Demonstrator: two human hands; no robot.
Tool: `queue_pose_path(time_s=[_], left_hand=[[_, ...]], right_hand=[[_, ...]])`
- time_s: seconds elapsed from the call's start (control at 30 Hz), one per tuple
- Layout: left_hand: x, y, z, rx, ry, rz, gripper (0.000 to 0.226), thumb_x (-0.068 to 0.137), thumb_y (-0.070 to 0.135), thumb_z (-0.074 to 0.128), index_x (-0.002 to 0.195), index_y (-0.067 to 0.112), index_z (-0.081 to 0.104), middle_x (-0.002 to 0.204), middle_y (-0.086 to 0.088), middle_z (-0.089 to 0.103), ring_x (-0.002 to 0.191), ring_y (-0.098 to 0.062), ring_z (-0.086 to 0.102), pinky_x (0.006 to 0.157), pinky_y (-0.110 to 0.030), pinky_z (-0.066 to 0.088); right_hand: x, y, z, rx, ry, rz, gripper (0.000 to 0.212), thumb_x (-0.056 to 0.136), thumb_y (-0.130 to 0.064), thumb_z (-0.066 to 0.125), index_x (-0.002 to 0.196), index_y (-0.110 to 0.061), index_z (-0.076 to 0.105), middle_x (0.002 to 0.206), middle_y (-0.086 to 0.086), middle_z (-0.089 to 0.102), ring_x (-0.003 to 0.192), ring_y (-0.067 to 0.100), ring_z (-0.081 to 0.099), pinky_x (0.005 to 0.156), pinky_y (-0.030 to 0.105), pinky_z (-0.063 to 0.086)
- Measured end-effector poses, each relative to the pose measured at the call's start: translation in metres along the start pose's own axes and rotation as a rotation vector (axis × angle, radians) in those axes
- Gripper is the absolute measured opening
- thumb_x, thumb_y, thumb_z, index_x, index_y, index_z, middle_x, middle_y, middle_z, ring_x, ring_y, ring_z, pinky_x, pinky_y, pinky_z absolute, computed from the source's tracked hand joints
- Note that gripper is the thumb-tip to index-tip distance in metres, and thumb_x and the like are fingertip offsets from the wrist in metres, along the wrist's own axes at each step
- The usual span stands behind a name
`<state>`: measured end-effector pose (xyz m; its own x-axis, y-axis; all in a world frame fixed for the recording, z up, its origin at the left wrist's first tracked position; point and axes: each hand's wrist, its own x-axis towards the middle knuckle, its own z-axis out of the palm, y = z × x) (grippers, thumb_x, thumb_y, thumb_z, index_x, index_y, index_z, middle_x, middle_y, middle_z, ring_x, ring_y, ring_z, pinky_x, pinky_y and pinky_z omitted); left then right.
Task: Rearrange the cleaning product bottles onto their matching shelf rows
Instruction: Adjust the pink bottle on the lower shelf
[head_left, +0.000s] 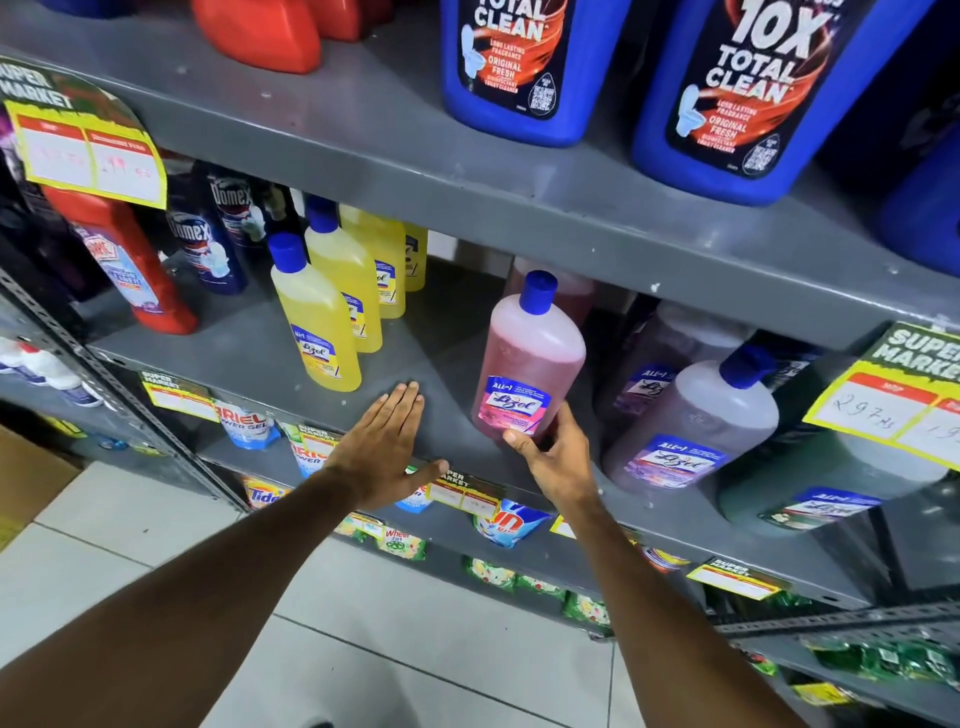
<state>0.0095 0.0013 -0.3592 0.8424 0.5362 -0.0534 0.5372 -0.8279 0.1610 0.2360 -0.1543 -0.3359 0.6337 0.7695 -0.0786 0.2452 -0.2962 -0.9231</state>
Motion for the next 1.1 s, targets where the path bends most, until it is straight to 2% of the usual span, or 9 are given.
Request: queue_pose_path(time_s=[0.2, 0.4, 0.5, 0.6, 0.8, 0.87, 0.93, 1.0, 1.1], left_hand=[[-0.001, 0.000, 0.000, -0.006, -0.011, -0.008, 0.113, 0.090, 0.087, 0.014, 0.163, 0.002, 0.004, 0.174, -0.018, 0.003, 0.161, -0.031, 0.003, 0.131, -0.043, 0.008], [-0.001, 0.003, -0.005, -0.006, -0.033, -0.010, 0.111, 0.092, 0.085, 0.020, 0.163, 0.002, 0.001, 0.174, -0.018, 0.001, 0.161, -0.031, 0.001, 0.131, -0.043, 0.010], [-0.001, 0.003, -0.005, -0.001, -0.045, -0.008, 0.109, 0.093, 0.083, 0.024, 0.163, 0.002, 0.000, 0.174, -0.018, 0.000, 0.161, -0.030, 0.000, 0.131, -0.044, 0.009], [0.000, 0.001, -0.005, -0.012, -0.034, -0.003, 0.113, 0.090, 0.085, 0.016, 0.163, 0.001, 0.001, 0.174, -0.019, 0.000, 0.161, -0.031, 0.001, 0.131, -0.044, 0.008], [0.001, 0.000, -0.003, -0.018, -0.027, -0.001, 0.114, 0.089, 0.086, 0.017, 0.163, 0.002, 0.000, 0.174, -0.019, 0.000, 0.161, -0.031, 0.000, 0.131, -0.041, 0.005], [0.003, 0.000, -0.005, -0.015, -0.046, -0.009, 0.113, 0.091, 0.086, 0.021, 0.163, 0.002, -0.002, 0.174, -0.018, -0.003, 0.161, -0.030, -0.002, 0.130, -0.040, 0.003], [0.006, 0.002, -0.010, -0.017, -0.105, -0.030, 0.111, 0.094, 0.083, 0.029, 0.163, 0.002, -0.005, 0.173, -0.019, -0.007, 0.161, -0.030, -0.005, 0.130, -0.039, 0.001], [0.005, 0.006, -0.017, -0.020, -0.143, -0.048, 0.110, 0.095, 0.079, 0.034, 0.163, 0.002, -0.007, 0.173, -0.019, -0.011, 0.161, -0.031, -0.006, 0.130, -0.040, 0.000], [-0.009, 0.010, -0.031, -0.040, -0.066, -0.026, 0.109, 0.096, 0.080, 0.032, 0.163, 0.003, -0.007, 0.173, -0.017, -0.011, 0.161, -0.030, -0.007, 0.131, -0.040, 0.000]], right_hand=[[-0.001, 0.003, 0.001, -0.001, 0.003, -0.008, 0.066, 0.084, -0.033, 0.087, 0.140, -0.028, 0.053, 0.129, -0.006, 0.070, 0.115, 0.015, 0.070, 0.097, 0.037, 0.058], [-0.001, 0.002, 0.002, -0.024, 0.011, -0.005, 0.062, 0.082, -0.034, 0.089, 0.131, -0.037, 0.051, 0.121, -0.014, 0.069, 0.107, 0.007, 0.070, 0.093, 0.032, 0.059], [0.001, 0.004, 0.002, -0.022, 0.022, -0.014, 0.064, 0.082, -0.031, 0.089, 0.136, -0.027, 0.055, 0.125, -0.005, 0.072, 0.112, 0.014, 0.072, 0.097, 0.037, 0.060], [0.004, 0.006, 0.001, -0.016, 0.026, -0.021, 0.066, 0.082, -0.024, 0.091, 0.137, -0.018, 0.057, 0.126, 0.002, 0.074, 0.115, 0.020, 0.072, 0.100, 0.040, 0.060], [0.006, 0.011, -0.002, -0.012, 0.007, -0.030, 0.068, 0.078, -0.029, 0.094, 0.135, -0.027, 0.056, 0.124, -0.005, 0.074, 0.110, 0.005, 0.071, 0.097, 0.035, 0.061], [0.006, 0.010, -0.002, -0.007, 0.000, -0.029, 0.076, 0.072, -0.036, 0.097, 0.134, -0.033, 0.054, 0.122, -0.010, 0.073, 0.107, 0.001, 0.072, 0.094, 0.032, 0.062], [0.004, 0.006, -0.004, 0.023, 0.011, -0.028, 0.093, 0.063, -0.041, 0.101, 0.141, -0.030, 0.051, 0.127, -0.010, 0.072, 0.110, 0.003, 0.072, 0.094, 0.030, 0.062], [-0.003, 0.004, -0.006, 0.079, 0.050, -0.040, 0.113, 0.060, -0.041, 0.103, 0.153, -0.027, 0.042, 0.142, -0.005, 0.066, 0.124, 0.010, 0.068, 0.101, 0.034, 0.059], [-0.028, -0.004, -0.007, 0.117, 0.130, -0.048, 0.121, 0.062, -0.042, 0.102, 0.161, -0.028, 0.032, 0.161, -0.009, 0.048, 0.144, 0.012, 0.052, 0.115, 0.038, 0.048]])
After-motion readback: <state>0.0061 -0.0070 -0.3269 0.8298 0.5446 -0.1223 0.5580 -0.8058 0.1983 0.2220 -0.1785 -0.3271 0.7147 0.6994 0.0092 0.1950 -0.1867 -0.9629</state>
